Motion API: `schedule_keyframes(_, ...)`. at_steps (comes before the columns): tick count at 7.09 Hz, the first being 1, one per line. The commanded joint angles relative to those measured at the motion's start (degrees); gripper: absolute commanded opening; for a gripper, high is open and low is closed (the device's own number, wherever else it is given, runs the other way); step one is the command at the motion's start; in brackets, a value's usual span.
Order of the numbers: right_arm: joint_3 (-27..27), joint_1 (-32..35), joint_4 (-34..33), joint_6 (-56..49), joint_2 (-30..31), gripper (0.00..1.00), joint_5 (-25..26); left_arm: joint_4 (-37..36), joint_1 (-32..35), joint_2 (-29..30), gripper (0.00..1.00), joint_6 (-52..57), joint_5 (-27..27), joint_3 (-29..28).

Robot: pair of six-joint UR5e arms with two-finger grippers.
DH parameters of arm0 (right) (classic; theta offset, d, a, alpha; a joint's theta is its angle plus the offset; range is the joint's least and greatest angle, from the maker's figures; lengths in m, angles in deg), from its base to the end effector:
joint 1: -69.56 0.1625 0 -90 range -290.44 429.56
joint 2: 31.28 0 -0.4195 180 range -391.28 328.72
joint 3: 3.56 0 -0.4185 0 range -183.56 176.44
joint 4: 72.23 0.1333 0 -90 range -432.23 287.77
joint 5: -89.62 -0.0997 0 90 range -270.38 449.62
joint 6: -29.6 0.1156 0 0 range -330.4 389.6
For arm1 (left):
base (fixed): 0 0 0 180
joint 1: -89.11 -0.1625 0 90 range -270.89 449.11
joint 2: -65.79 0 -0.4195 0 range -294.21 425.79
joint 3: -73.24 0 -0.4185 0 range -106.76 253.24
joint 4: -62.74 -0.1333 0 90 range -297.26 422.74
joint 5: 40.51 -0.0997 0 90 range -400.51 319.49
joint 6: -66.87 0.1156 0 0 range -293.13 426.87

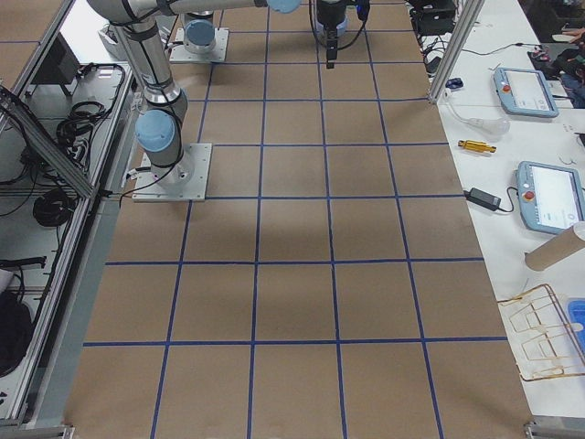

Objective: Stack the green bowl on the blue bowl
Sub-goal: 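Carry the green bowl over the blue bowl and lower it inside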

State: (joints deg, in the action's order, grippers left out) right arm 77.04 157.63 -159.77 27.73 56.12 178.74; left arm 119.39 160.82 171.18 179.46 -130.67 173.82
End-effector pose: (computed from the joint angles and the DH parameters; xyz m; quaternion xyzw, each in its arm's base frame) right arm 0.1167 -0.5470 0.5234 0.0002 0.9993 -0.0381 0.0064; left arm 0.0624 -0.6126 0.2819 0.7316 0.6787 -0.0255 0.0591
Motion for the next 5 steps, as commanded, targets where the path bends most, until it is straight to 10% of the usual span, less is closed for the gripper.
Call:
schedule_keyframes(1, 0.0, 0.0, 0.0, -0.1, 0.1, 1.0, 0.1, -11.0, -0.4, -0.9, 0.0, 0.6, -0.5, 9.5)
schedule_keyframes(5, 0.0, 0.0, 0.0, -0.1, 0.0, 1.0, 0.1, -13.8, -2.8, 0.0, 0.0, 1.8, -0.5, 10.7)
